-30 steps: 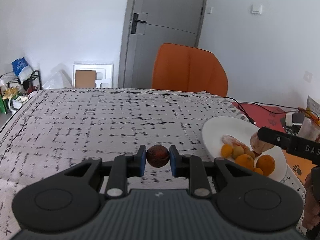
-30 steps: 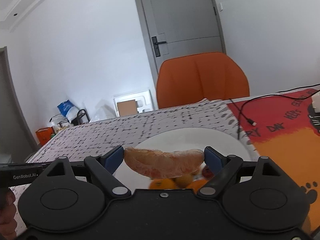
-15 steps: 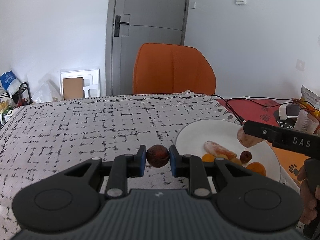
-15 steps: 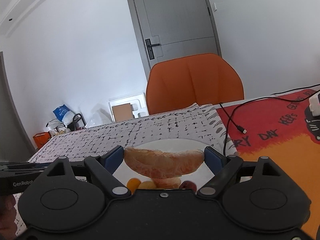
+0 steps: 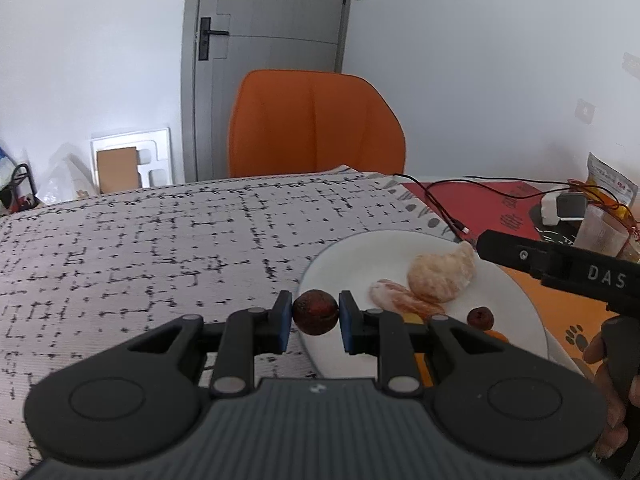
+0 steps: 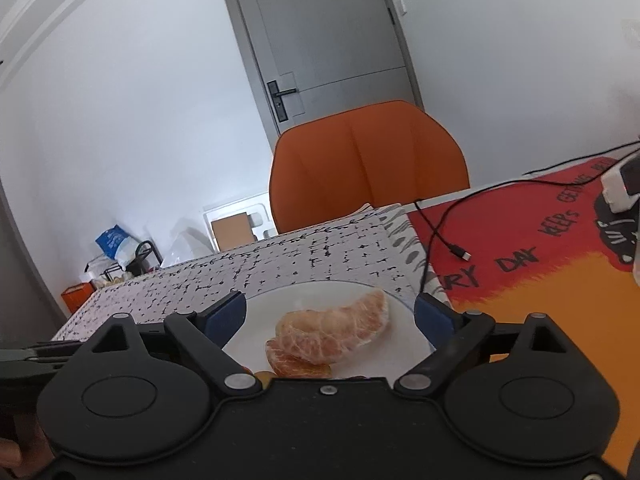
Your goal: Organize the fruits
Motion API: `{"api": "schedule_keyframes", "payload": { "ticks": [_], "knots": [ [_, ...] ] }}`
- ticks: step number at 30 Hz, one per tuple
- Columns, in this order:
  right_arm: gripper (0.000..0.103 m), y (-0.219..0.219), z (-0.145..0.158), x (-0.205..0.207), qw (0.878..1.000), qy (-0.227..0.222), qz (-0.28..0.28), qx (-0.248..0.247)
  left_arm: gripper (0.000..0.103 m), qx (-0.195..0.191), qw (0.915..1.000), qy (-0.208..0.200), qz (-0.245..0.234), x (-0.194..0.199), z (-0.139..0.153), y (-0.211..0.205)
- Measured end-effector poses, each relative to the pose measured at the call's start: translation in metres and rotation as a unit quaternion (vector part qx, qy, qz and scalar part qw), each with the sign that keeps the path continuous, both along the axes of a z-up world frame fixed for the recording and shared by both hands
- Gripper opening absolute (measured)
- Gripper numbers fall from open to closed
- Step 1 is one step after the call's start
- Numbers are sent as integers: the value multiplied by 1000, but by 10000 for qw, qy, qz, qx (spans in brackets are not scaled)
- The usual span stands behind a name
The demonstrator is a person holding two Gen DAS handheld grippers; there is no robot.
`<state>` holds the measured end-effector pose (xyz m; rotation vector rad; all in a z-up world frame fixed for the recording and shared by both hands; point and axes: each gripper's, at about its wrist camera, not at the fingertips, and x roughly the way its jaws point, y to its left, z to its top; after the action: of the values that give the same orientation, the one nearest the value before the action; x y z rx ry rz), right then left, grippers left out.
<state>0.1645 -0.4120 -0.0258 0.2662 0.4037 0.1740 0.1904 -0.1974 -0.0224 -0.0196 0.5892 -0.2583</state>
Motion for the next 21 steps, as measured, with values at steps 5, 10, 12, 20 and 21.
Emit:
{"api": "schedule_keyframes", "payload": {
  "ticks": [5, 10, 12, 20, 21],
  "knots": [
    [92, -2, -5, -8, 9999, 84, -63, 21, 26, 40, 9999, -81, -94, -5, 3, -3],
    [93, 3, -7, -14, 9999, 162, -16, 22, 30, 3, 10000, -68, 46, -10, 6, 7],
    [95, 6, -7, -17, 9999, 159, -6, -10, 35, -6, 9999, -95, 115, -14, 8, 12],
    [98, 16, -6, -27, 9997, 231, 76, -47, 58, 57, 9993, -191, 313, -32, 12, 29],
    [99, 17, -5, -29, 9997, 234, 69, -57, 59, 48, 9992, -201, 330, -34, 13, 32]
  ]
}}
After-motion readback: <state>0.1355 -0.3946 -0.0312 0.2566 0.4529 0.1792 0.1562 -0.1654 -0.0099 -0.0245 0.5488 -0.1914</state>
